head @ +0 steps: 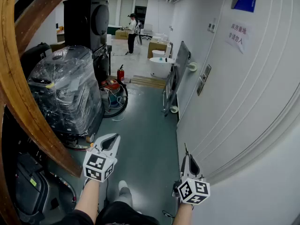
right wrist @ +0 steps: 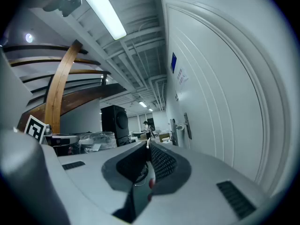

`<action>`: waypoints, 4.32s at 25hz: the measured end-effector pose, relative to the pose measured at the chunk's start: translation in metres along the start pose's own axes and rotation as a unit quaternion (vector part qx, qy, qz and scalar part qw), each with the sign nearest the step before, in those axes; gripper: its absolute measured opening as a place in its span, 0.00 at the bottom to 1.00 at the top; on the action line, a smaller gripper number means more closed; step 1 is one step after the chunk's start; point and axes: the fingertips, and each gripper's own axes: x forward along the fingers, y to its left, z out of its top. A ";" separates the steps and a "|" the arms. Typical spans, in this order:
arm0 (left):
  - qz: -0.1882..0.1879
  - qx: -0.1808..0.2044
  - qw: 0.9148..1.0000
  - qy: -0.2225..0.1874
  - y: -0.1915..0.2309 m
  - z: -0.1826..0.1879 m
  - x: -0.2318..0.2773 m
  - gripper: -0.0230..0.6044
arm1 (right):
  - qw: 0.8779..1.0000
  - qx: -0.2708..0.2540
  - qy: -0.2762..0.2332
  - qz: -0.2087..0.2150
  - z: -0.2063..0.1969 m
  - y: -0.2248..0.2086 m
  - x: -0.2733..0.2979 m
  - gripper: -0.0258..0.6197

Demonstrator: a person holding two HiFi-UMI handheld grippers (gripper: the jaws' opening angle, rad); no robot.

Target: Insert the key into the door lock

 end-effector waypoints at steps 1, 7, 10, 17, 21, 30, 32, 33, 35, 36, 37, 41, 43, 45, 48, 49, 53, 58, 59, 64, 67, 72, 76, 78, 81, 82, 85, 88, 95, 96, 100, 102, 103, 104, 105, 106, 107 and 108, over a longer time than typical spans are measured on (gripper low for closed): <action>0.000 0.001 1.000 0.001 -0.001 0.000 0.000 0.06 | 1.000 0.000 0.000 -0.001 0.000 -0.001 0.000 0.16; -0.001 0.002 1.000 0.004 0.001 -0.001 0.005 0.06 | 1.000 0.000 0.002 0.001 -0.003 -0.001 0.005 0.16; 0.000 0.000 1.000 0.006 0.002 -0.003 0.008 0.06 | 1.000 -0.008 0.006 0.009 -0.004 0.002 0.009 0.16; -0.007 0.001 1.000 0.008 -0.002 -0.007 0.015 0.06 | 1.000 -0.010 0.007 0.006 -0.004 0.001 0.015 0.16; -0.009 0.000 1.000 0.010 -0.001 -0.012 0.021 0.06 | 1.000 -0.011 0.012 -0.001 -0.007 -0.003 0.022 0.16; -0.011 -0.004 1.000 0.017 0.018 -0.022 0.044 0.06 | 1.000 -0.011 0.023 -0.002 -0.014 0.001 0.055 0.16; -0.011 -0.006 1.000 0.021 0.024 -0.026 0.052 0.06 | 1.000 -0.013 0.025 -0.002 -0.016 0.001 0.066 0.16; -0.011 -0.007 1.000 0.023 0.027 -0.027 0.056 0.06 | 1.000 -0.014 0.024 -0.002 -0.016 0.001 0.072 0.16; -0.010 -0.007 1.000 0.024 0.033 -0.029 0.067 0.06 | 1.000 -0.014 0.025 -0.001 -0.017 0.000 0.085 0.16; -0.010 -0.008 1.000 0.025 0.037 -0.030 0.072 0.06 | 1.000 -0.014 0.027 0.000 -0.017 0.000 0.093 0.16; -0.010 -0.008 1.000 0.025 0.040 -0.031 0.078 0.06 | 1.000 -0.014 0.028 0.002 -0.018 0.000 0.101 0.16; -0.008 -0.009 1.000 0.027 0.057 -0.034 0.107 0.06 | 0.999 -0.016 0.033 0.006 -0.021 -0.001 0.136 0.16; -0.009 -0.009 1.000 0.027 0.066 -0.034 0.124 0.06 | 0.999 -0.011 0.032 0.006 -0.020 -0.004 0.156 0.16; -0.011 -0.009 1.000 0.026 0.075 -0.031 0.142 0.06 | 1.000 0.002 0.027 0.005 -0.015 -0.008 0.175 0.16; -0.018 -0.007 1.000 0.019 0.088 -0.021 0.173 0.06 | 1.000 0.016 0.020 0.005 -0.005 -0.011 0.207 0.16; -0.021 -0.007 1.000 0.017 0.093 -0.017 0.182 0.06 | 1.000 0.013 0.019 0.004 -0.002 -0.010 0.218 0.16; -0.037 -0.001 0.999 0.015 0.116 -0.008 0.215 0.06 | 1.000 -0.013 0.013 -0.003 0.015 0.004 0.261 0.16; -0.042 0.005 0.999 0.011 0.149 -0.002 0.238 0.06 | 1.000 -0.007 0.003 0.000 0.022 0.023 0.301 0.16; -0.041 0.006 0.999 0.011 0.154 -0.002 0.241 0.06 | 1.000 -0.005 0.005 0.000 0.020 0.025 0.306 0.16; -0.041 0.006 0.999 0.009 0.168 -0.002 0.251 0.06 | 1.000 -0.006 0.006 0.000 0.015 0.028 0.322 0.16; -0.048 0.015 0.999 0.011 0.170 -0.005 0.253 0.06 | 1.000 -0.013 0.004 -0.003 0.017 0.032 0.329 0.16; -0.051 0.014 0.999 0.005 0.175 -0.005 0.258 0.06 | 1.000 -0.008 -0.001 -0.009 0.019 0.032 0.337 0.16; -0.053 0.012 0.999 0.000 0.180 -0.006 0.268 0.06 | 1.000 -0.003 -0.007 -0.008 0.018 0.031 0.349 0.16; -0.053 0.015 0.998 0.001 0.182 -0.010 0.275 0.06 | 1.000 -0.004 -0.011 -0.007 0.019 0.029 0.358 0.16; -0.050 0.017 0.999 0.003 0.190 -0.012 0.288 0.06 | 1.000 -0.001 -0.023 -0.007 0.023 0.025 0.373 0.16; -0.048 0.017 0.999 0.003 0.193 -0.012 0.292 0.06 | 1.000 0.001 -0.024 -0.007 0.023 0.023 0.379 0.16; -0.043 0.016 0.999 0.002 0.201 -0.010 0.308 0.06 | 1.000 0.002 -0.019 -0.004 0.021 0.019 0.397 0.16; -0.045 0.017 0.999 0.005 0.204 -0.013 0.326 0.06 | 1.000 0.009 -0.015 -0.005 0.018 0.011 0.415 0.16; -0.047 0.015 0.999 0.022 0.214 -0.025 0.375 0.06 | 1.000 0.015 -0.006 -0.008 0.011 -0.011 0.462 0.16; -0.048 0.016 0.998 0.024 0.215 -0.028 0.383 0.06 | 1.000 0.013 -0.005 -0.006 0.010 -0.013 0.469 0.16; -0.051 0.019 0.998 0.031 0.220 -0.035 0.415 0.06 | 1.000 0.017 0.002 -0.002 0.005 -0.024 0.502 0.16; -0.050 0.023 0.998 0.035 0.224 -0.038 0.431 0.06 | 1.000 0.022 0.004 -0.001 0.002 -0.031 0.519 0.16; -0.050 0.024 0.998 0.037 0.225 -0.039 0.439 0.06 | 1.000 0.023 0.005 0.000 0.001 -0.035 0.527 0.16; -0.050 0.025 0.998 0.038 0.227 -0.041 0.447 0.06 | 1.000 0.023 0.007 0.000 0.000 -0.039 0.536 0.16; -0.049 0.026 0.998 0.039 0.229 -0.041 0.455 0.06 | 1.000 0.024 0.007 0.001 0.000 -0.042 0.545 0.16; -0.048 0.027 0.998 0.040 0.232 -0.042 0.463 0.06 | 1.000 0.024 0.008 0.003 0.000 -0.045 0.554 0.16; -0.046 0.026 0.998 0.041 0.235 -0.042 0.472 0.06 | 1.000 0.023 0.009 0.005 0.000 -0.047 0.562 0.16; -0.045 0.025 0.998 0.041 0.238 -0.042 0.480 0.06 | 1.000 0.022 0.010 0.007 0.000 -0.049 0.571 0.16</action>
